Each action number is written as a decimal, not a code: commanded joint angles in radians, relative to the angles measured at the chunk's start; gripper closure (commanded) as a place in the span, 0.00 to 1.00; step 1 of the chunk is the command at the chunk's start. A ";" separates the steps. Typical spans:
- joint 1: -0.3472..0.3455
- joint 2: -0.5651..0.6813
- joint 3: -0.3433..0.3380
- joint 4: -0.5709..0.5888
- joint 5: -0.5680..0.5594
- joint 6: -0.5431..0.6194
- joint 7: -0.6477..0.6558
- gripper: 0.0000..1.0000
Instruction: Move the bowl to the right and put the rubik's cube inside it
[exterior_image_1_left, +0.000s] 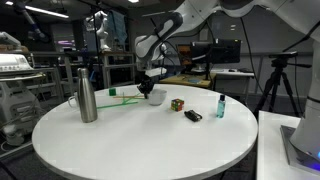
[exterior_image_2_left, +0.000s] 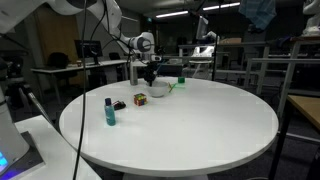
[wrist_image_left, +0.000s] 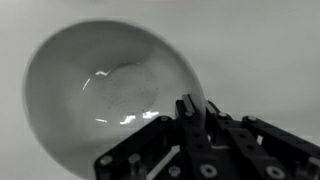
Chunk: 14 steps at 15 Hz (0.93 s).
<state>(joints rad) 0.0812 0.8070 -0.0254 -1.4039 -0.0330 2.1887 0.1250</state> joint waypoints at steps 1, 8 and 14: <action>0.013 0.012 -0.014 0.054 -0.024 -0.055 0.021 0.97; 0.022 -0.012 -0.026 0.080 -0.050 -0.094 0.029 0.97; 0.032 -0.037 -0.031 0.126 -0.064 -0.120 0.037 0.97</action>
<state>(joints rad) 0.0937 0.7949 -0.0361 -1.3169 -0.0655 2.1339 0.1252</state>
